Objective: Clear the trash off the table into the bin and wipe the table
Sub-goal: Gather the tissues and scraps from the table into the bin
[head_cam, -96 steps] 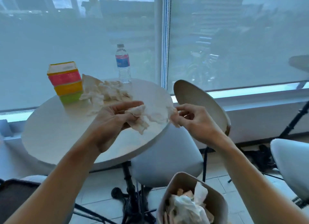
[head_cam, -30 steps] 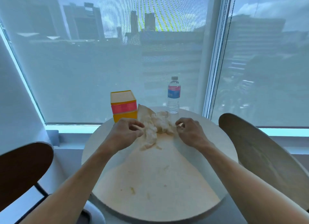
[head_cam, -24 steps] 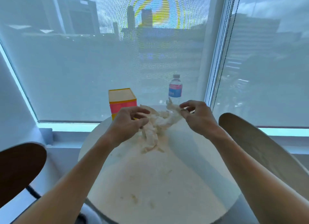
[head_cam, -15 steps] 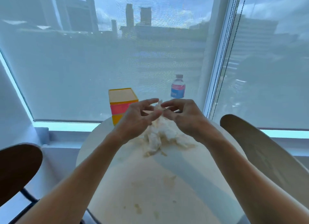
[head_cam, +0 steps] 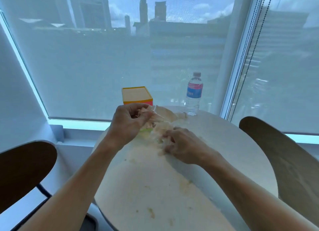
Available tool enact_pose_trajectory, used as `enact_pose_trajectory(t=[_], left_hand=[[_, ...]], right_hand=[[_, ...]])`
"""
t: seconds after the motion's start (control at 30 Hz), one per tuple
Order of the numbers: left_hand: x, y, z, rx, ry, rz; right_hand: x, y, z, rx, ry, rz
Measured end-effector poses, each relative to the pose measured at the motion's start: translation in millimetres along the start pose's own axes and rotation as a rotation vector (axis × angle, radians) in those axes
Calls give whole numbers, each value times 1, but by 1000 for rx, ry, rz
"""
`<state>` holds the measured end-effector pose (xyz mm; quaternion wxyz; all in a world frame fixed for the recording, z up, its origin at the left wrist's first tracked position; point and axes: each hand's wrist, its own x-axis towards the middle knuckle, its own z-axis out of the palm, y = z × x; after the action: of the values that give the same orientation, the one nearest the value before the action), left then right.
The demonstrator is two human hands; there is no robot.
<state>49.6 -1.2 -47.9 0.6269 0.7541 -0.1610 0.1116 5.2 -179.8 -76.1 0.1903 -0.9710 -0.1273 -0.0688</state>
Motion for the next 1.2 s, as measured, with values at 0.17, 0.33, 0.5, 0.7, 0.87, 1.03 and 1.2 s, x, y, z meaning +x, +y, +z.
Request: enact_pose_trajectory(t=[0.17,0.33,0.5,0.7,0.87,1.03,1.2], left_hand=[[-13,4,-2,18,6,-50],[-33,17,12,-4,2,-78],[-57,33,32,-39,-12,-90],[-95,53,63,-75,-2,-105],[-130,71,88,-72,-37,-128],[-164,88,116,-88,-90,-149],[-203,98,150,-102,-213,-158]], right_hand=[[-7,8,-18,178,144,42],[-32,14,-56,326,292,62],[-62,21,-74,435,376,102],[-116,49,-85,602,481,188],[-171,70,-94,807,513,241],[-226,92,-92,922,500,293],[-274,120,-74,905,462,392]])
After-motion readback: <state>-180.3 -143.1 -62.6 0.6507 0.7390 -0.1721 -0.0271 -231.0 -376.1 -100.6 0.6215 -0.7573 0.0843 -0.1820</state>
